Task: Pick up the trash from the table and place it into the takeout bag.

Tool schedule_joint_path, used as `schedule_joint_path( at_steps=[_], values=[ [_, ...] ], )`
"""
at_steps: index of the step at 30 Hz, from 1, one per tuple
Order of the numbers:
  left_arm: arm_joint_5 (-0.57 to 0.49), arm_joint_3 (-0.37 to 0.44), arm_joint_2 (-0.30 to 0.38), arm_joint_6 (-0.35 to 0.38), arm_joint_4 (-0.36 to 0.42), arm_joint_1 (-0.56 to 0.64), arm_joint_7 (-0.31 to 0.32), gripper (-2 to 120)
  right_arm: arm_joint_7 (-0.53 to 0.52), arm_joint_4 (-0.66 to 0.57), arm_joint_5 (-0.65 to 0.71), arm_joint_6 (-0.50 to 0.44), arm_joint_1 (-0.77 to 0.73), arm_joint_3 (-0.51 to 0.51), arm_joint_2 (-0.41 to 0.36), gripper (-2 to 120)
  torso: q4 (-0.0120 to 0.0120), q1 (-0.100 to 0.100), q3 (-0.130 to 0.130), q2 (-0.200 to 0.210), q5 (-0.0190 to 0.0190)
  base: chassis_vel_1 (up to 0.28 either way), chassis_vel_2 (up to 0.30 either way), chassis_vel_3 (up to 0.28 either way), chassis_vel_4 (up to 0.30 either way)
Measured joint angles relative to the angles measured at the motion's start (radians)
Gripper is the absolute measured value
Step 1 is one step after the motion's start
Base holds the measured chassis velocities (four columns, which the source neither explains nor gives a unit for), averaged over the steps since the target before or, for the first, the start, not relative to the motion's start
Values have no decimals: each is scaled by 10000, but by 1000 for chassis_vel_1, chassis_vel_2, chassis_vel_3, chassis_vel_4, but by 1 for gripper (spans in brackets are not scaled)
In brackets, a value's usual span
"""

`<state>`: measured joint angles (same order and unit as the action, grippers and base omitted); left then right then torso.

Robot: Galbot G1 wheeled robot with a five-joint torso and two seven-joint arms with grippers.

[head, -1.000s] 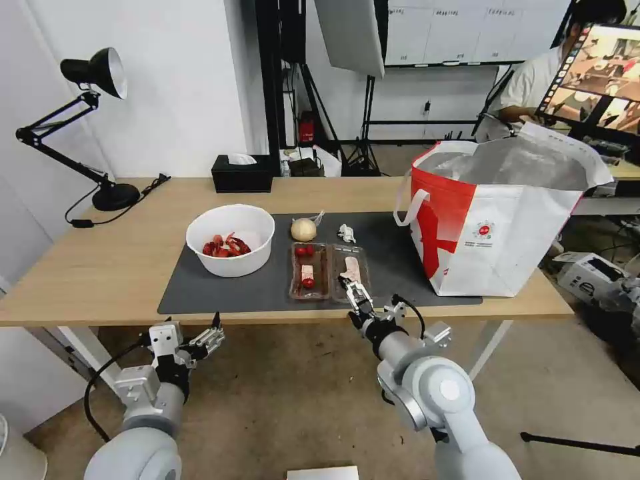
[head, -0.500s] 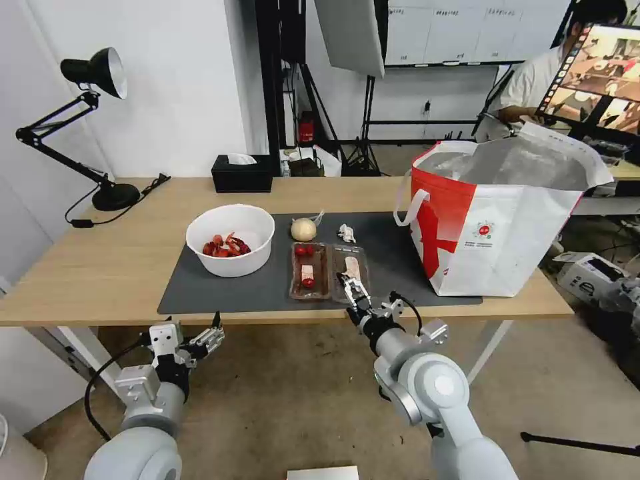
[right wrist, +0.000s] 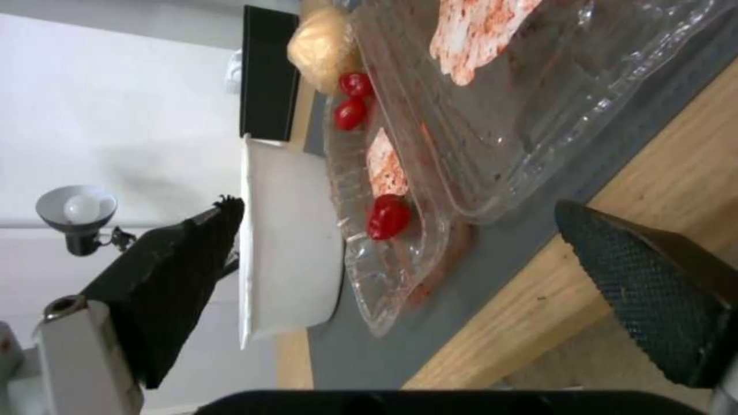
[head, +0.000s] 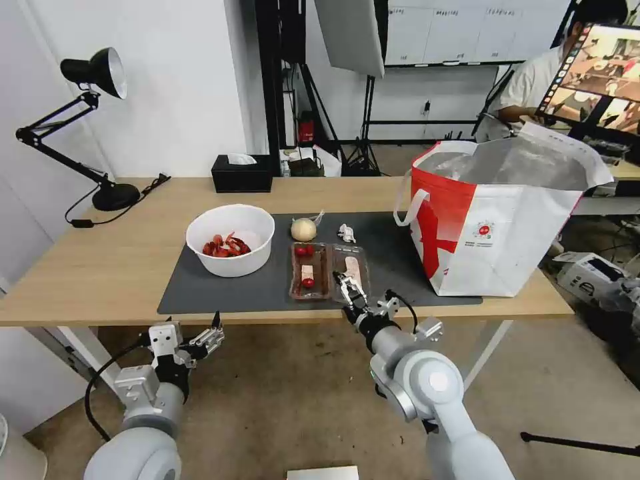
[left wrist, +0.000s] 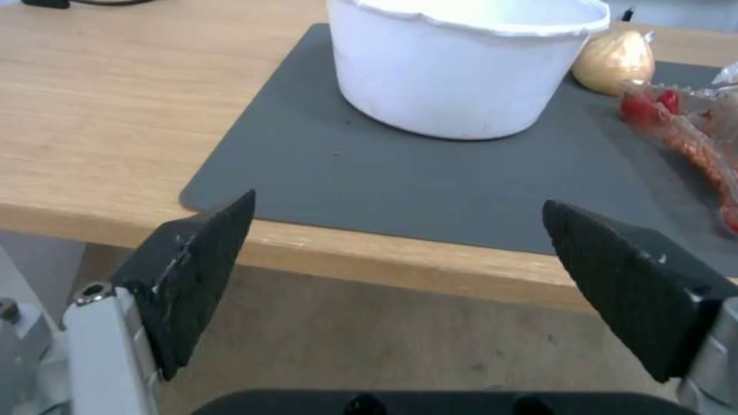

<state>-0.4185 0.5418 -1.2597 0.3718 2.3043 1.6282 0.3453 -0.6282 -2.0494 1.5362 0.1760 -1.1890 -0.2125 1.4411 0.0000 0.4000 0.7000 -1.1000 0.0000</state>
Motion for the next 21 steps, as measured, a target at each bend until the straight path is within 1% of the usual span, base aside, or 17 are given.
schedule_joint_path(
  at_steps=[21],
  values=[
    [-1,25,-16,-17,-34,-16,-3,100,79,462,-43,5,308,-24,197,100,-1,0,-1,0,0,0,0,0,0]
  ],
)
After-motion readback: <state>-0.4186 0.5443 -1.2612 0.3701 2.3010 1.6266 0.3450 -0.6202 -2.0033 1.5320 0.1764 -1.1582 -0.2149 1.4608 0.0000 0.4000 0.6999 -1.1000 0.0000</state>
